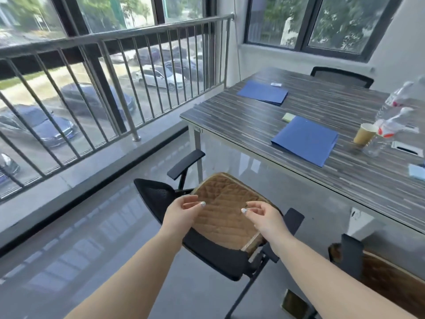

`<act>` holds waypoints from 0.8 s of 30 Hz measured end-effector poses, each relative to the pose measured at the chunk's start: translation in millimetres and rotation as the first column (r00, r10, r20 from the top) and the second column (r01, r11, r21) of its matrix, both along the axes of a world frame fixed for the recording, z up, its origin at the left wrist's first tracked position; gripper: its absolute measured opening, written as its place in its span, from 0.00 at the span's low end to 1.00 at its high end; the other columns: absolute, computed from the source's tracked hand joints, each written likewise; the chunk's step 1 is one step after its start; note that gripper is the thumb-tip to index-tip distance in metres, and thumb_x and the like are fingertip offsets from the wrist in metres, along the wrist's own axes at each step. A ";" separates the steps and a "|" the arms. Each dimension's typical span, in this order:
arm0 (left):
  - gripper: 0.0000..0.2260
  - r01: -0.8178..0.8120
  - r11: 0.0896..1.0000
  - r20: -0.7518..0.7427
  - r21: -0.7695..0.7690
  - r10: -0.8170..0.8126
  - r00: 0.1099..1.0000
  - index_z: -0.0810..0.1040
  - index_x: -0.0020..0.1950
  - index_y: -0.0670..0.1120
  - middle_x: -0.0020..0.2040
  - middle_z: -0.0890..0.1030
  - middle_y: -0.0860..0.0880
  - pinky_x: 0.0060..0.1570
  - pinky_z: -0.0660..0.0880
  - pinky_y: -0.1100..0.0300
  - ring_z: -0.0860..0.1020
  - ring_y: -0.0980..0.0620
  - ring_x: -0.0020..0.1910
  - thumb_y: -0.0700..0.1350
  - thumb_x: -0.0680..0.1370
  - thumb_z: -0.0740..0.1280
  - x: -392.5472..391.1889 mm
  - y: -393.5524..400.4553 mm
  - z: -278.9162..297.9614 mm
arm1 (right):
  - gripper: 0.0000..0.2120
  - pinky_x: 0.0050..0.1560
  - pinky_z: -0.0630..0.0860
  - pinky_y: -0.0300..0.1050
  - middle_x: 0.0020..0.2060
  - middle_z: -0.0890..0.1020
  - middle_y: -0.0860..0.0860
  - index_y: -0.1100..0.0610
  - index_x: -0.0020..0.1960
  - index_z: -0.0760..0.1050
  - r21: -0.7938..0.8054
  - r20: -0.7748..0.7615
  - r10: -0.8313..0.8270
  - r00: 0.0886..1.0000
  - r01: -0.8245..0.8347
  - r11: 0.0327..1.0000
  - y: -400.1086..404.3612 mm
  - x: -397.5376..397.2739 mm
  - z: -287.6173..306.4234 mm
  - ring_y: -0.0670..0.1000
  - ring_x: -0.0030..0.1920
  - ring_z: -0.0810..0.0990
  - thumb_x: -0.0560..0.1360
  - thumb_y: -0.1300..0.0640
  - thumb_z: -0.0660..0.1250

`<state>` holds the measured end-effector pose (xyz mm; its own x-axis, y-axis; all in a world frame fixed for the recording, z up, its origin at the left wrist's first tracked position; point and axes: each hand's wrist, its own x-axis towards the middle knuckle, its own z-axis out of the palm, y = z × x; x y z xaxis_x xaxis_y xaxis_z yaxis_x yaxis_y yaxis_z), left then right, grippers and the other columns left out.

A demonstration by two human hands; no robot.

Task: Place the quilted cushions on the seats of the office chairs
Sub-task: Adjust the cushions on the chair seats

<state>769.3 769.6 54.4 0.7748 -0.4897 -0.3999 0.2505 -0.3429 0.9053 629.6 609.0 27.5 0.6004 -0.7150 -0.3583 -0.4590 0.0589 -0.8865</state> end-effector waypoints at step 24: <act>0.09 0.398 0.874 -0.145 0.277 -0.372 0.917 0.78 0.52 0.52 0.52 0.81 0.52 0.42 0.76 0.59 0.79 0.53 0.48 0.47 0.74 0.72 256.1 -210.4 -148.9 | 0.13 0.50 0.70 0.39 0.48 0.78 0.43 0.50 0.58 0.76 0.187 -0.238 -0.401 0.885 0.447 0.875 -137.1 156.1 -140.6 0.43 0.49 0.75 0.74 0.53 0.69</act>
